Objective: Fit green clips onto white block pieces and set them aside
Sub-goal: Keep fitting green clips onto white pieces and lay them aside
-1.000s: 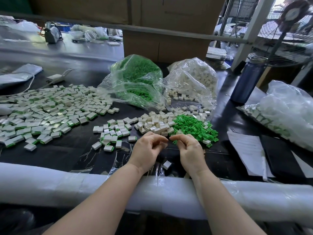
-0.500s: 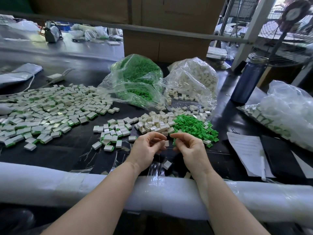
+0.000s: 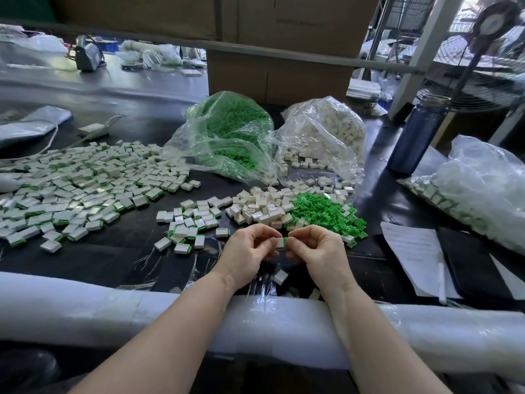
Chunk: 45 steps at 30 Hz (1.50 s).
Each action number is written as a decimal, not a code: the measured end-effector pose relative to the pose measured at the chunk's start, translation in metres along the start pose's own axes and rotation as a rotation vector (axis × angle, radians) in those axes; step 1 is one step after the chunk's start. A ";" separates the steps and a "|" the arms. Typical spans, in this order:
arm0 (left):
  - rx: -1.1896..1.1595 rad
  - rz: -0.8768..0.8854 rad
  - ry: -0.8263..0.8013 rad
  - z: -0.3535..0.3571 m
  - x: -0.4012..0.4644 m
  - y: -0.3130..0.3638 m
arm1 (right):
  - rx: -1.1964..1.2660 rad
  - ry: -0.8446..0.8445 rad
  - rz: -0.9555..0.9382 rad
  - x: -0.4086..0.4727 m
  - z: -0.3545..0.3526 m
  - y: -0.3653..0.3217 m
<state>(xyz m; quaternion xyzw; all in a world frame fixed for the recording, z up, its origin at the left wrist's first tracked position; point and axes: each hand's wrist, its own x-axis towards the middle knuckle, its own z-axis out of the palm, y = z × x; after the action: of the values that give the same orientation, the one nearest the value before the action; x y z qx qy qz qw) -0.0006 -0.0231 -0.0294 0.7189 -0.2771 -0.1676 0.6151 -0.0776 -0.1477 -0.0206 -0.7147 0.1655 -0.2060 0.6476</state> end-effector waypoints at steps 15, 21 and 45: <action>0.022 -0.019 -0.008 -0.001 0.000 0.000 | -0.049 -0.035 0.026 -0.002 0.001 -0.004; 0.056 -0.014 -0.013 -0.001 0.000 0.000 | -0.017 -0.062 0.013 -0.003 0.001 -0.004; 0.055 -0.041 -0.089 0.000 -0.005 0.010 | -0.066 -0.118 0.024 -0.001 -0.004 -0.002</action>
<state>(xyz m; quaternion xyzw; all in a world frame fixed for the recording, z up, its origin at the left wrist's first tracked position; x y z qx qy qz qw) -0.0065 -0.0211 -0.0203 0.7327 -0.2939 -0.2042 0.5789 -0.0806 -0.1501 -0.0189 -0.7446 0.1424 -0.1502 0.6347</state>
